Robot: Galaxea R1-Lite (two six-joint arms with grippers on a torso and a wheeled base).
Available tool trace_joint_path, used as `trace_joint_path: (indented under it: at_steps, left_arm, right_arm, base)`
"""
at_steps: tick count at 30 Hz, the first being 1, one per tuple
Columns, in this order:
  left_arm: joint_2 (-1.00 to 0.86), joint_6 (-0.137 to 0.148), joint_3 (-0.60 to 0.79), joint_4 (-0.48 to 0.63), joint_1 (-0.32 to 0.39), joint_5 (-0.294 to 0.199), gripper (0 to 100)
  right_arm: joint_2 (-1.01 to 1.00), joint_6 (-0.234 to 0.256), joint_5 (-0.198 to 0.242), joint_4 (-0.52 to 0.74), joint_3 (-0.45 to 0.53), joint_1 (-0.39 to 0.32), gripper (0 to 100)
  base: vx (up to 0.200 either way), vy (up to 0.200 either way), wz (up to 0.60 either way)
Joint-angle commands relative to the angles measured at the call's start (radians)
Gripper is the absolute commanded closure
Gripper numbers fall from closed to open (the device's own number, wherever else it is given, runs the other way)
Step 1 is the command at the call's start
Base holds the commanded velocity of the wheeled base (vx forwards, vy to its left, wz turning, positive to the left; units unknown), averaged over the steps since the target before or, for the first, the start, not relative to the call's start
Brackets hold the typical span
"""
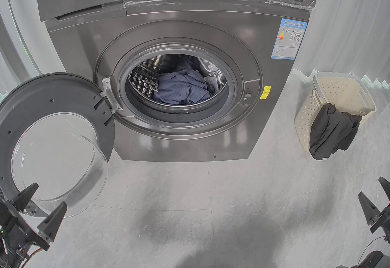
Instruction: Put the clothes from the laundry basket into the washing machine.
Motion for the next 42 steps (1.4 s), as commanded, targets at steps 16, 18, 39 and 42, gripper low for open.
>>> trace_joint_path:
  at_steps: [16, 18, 39, 42]
  left_arm:
    - [-0.554, 0.005, 0.018, 0.477, 0.27, -0.206, 0]
    - [-0.554, 0.015, 0.018, 0.491, 0.276, -0.197, 0]
    - [-0.644, 0.141, 0.018, 0.561, 0.467, -0.137, 0]
    - [-0.644, 0.13, 0.016, 0.575, 0.463, -0.126, 0]
  right_arm:
    - [-0.491, -0.011, 0.086, 0.443, 0.014, -0.198, 0]
    - [-0.51, -0.019, 0.114, 0.457, 0.01, -0.201, 0]
    - [-0.51, -0.039, 0.042, 0.488, 0.014, -0.199, 0]
    - [-0.51, -0.039, 0.04, 0.488, 0.014, -0.199, 0]
  base:
    - [0.0, -0.2, 0.0]
    - [0.0, -0.2, 0.0]
    - [0.0, -0.2, 0.0]
    - [0.0, -0.2, 0.0]
